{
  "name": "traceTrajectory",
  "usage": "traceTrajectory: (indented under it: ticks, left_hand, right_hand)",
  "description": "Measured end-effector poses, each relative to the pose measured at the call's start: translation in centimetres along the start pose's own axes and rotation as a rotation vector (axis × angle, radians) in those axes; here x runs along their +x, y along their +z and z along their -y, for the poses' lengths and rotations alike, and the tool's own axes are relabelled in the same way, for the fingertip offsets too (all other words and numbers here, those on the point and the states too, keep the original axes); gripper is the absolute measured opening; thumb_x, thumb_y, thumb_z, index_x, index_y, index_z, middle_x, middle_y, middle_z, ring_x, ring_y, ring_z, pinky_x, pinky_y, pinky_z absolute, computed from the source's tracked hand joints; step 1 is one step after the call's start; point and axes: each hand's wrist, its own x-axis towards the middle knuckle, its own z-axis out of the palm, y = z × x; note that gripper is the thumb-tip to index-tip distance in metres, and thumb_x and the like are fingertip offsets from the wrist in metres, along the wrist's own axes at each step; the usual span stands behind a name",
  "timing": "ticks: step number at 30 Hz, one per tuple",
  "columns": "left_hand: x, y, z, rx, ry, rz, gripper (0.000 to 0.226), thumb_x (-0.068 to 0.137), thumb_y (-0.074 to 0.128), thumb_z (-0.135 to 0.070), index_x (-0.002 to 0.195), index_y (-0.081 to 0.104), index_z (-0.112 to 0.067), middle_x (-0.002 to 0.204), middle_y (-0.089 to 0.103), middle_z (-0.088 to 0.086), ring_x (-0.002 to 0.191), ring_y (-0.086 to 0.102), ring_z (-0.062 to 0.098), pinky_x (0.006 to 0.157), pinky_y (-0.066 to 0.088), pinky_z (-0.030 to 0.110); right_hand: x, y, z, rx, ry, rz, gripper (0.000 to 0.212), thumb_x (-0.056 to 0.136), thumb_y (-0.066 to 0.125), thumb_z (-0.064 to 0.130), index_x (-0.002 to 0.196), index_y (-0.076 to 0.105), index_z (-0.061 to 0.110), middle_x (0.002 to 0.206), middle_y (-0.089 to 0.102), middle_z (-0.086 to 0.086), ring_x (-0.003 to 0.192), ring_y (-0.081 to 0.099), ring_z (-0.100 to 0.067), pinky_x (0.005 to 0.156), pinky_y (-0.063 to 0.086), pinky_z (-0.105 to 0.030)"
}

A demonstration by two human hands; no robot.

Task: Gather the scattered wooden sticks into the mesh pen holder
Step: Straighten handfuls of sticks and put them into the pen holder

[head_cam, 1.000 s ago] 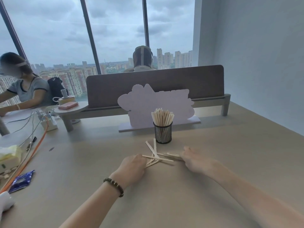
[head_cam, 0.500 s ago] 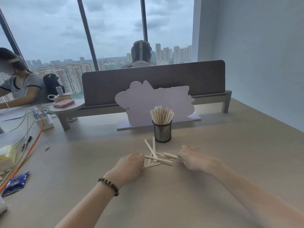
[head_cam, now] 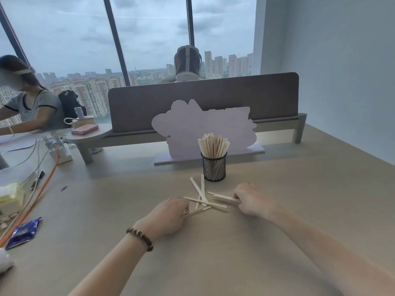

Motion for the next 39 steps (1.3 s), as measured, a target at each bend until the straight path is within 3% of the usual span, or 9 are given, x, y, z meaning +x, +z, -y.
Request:
traceTrajectory:
  ticks: [8, 11, 14, 20, 24, 27, 30, 34, 39]
  left_hand:
    - [0.0, 0.4, -0.2, -0.041, 0.024, -0.016, 0.022, 0.091, 0.049, -0.017, 0.11, 0.059, -0.017, 0.117, 0.063, 0.006, 0.11, 0.055, 0.026, 0.087, 0.039, 0.03]
    - [0.0, 0.4, -0.3, -0.035, 0.051, -0.045, 0.019, 0.093, 0.051, -0.018, 0.109, 0.06, -0.015, 0.115, 0.062, 0.007, 0.109, 0.055, 0.026, 0.087, 0.038, 0.029]
    - [-0.1, 0.6, -0.3, -0.022, 0.045, -0.052, 0.019, 0.091, 0.05, -0.013, 0.107, 0.06, -0.015, 0.115, 0.061, 0.007, 0.108, 0.057, 0.027, 0.087, 0.041, 0.031]
    - [-0.1, 0.8, -0.7, 0.073, 0.006, -0.038, 0.025, 0.089, 0.044, -0.011, 0.11, 0.058, -0.016, 0.116, 0.062, 0.006, 0.106, 0.059, 0.03, 0.084, 0.047, 0.037]
    - [-0.1, 0.8, -0.6, 0.053, 0.007, 0.0, 0.023, 0.087, 0.043, -0.01, 0.105, 0.057, -0.012, 0.112, 0.063, 0.01, 0.105, 0.059, 0.032, 0.087, 0.047, 0.041]
    - [-0.1, 0.8, -0.8, 0.029, 0.009, 0.017, 0.024, 0.084, 0.044, -0.009, 0.104, 0.058, -0.01, 0.112, 0.063, 0.011, 0.105, 0.058, 0.032, 0.087, 0.046, 0.04]
    - [0.0, 0.8, -0.8, 0.011, 0.014, -0.002, 0.02, 0.084, 0.048, -0.011, 0.1, 0.059, -0.008, 0.109, 0.063, 0.012, 0.102, 0.059, 0.032, 0.085, 0.047, 0.04]
    - [-0.2, 0.5, -1.2, -0.033, 0.038, -0.047, 0.014, 0.087, 0.05, -0.014, 0.092, 0.06, -0.007, 0.104, 0.062, 0.012, 0.096, 0.058, 0.031, 0.082, 0.045, 0.038]
    - [0.1, 0.4, -1.0, -0.242, 0.016, -0.1, 0.005, 0.084, 0.045, -0.009, 0.084, 0.05, -0.009, 0.092, 0.05, 0.008, 0.086, 0.053, 0.029, 0.077, 0.042, 0.036]
  right_hand:
    - [-0.3, -0.7, 0.4, 0.11, 0.046, 0.045, 0.03, 0.082, 0.056, 0.004, 0.107, 0.068, 0.015, 0.12, 0.062, -0.012, 0.114, 0.054, -0.029, 0.09, 0.046, -0.032]
    - [-0.5, -0.7, 0.7, 0.11, 0.056, 0.042, 0.026, 0.083, 0.053, 0.001, 0.099, 0.064, 0.018, 0.122, 0.061, -0.013, 0.115, 0.053, -0.03, 0.09, 0.044, -0.031]
    - [-0.7, -0.8, 0.9, 0.11, 0.05, 0.041, 0.023, 0.083, 0.054, 0.001, 0.091, 0.058, 0.022, 0.12, 0.062, -0.014, 0.113, 0.054, -0.03, 0.086, 0.045, -0.03]
    - [-0.9, -1.0, 1.3, 0.133, 0.076, 0.067, 0.02, 0.081, 0.059, 0.008, 0.096, 0.063, 0.021, 0.118, 0.063, -0.013, 0.111, 0.055, -0.029, 0.082, 0.045, -0.029]
    - [-1.1, -0.9, 1.4, 0.107, 0.06, 0.064, 0.018, 0.083, 0.058, 0.007, 0.08, 0.051, 0.024, 0.119, 0.062, -0.015, 0.113, 0.054, -0.031, 0.087, 0.045, -0.03]
    - [-1.0, -0.6, 1.5, 0.102, 0.071, 0.061, 0.014, 0.083, 0.057, 0.006, 0.093, 0.058, 0.016, 0.119, 0.062, -0.016, 0.113, 0.054, -0.032, 0.088, 0.046, -0.033]
    - [-1.1, -0.1, 1.5, 0.111, 0.079, 0.071, 0.027, 0.085, 0.056, 0.008, 0.112, 0.056, 0.007, 0.123, 0.057, -0.016, 0.117, 0.051, -0.032, 0.088, 0.043, -0.032]
    - [-1.3, 0.6, 1.5, 0.12, 0.086, 0.076, 0.02, 0.087, 0.05, 0.007, 0.105, 0.046, 0.014, 0.126, 0.053, -0.017, 0.119, 0.05, -0.034, 0.082, 0.037, -0.03]
    - [-0.9, 1.5, 1.7, 0.093, 0.128, 0.024, 0.031, 0.091, 0.044, 0.008, 0.121, 0.053, 0.006, 0.128, 0.057, -0.019, 0.12, 0.053, -0.036, 0.093, 0.043, -0.035]
